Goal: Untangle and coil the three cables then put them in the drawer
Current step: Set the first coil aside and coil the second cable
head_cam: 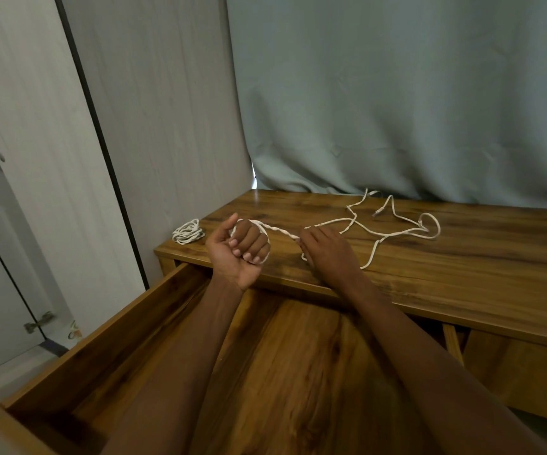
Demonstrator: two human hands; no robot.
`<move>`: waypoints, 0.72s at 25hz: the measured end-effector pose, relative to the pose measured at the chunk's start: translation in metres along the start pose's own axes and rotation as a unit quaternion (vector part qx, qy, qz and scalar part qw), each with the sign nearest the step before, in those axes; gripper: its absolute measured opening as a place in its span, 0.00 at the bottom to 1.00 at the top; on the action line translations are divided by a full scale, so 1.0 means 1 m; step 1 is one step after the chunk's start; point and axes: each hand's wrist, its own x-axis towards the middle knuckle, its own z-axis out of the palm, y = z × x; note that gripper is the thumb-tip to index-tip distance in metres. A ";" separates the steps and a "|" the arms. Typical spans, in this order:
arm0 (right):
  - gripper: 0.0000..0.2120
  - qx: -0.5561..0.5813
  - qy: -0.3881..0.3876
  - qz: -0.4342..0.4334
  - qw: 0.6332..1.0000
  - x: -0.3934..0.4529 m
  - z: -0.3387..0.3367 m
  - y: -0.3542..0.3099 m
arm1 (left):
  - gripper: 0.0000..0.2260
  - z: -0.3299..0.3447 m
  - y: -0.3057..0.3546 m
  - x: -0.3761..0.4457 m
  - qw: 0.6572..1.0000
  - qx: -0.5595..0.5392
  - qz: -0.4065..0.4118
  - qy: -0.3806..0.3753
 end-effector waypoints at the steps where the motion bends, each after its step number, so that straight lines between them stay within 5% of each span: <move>1: 0.13 0.001 -0.019 -0.003 1.000 -0.001 0.002 0.002 | 0.21 0.001 0.001 0.000 0.998 -0.014 0.044 0.030; 5: 0.30 0.010 -0.062 -0.071 0.995 -0.001 0.004 -0.003 | 0.17 0.003 0.001 0.004 0.971 -0.037 0.173 0.161; 9: 0.25 0.017 -0.035 -0.150 0.988 0.003 -0.002 -0.010 | 0.10 -0.002 -0.006 0.014 0.931 0.040 0.205 0.299; 11: 0.21 0.019 -0.019 -0.166 0.986 0.002 -0.002 -0.010 | 0.10 -0.005 -0.013 0.017 0.901 0.177 0.183 0.353; 15: 0.07 0.049 0.016 -0.152 0.987 0.002 0.004 -0.005 | 0.16 -0.012 -0.033 0.018 0.732 0.605 0.101 0.298; 18: 0.06 0.056 0.036 -0.122 0.990 0.001 0.004 -0.003 | 0.17 -0.019 -0.039 0.017 0.654 0.705 0.096 0.256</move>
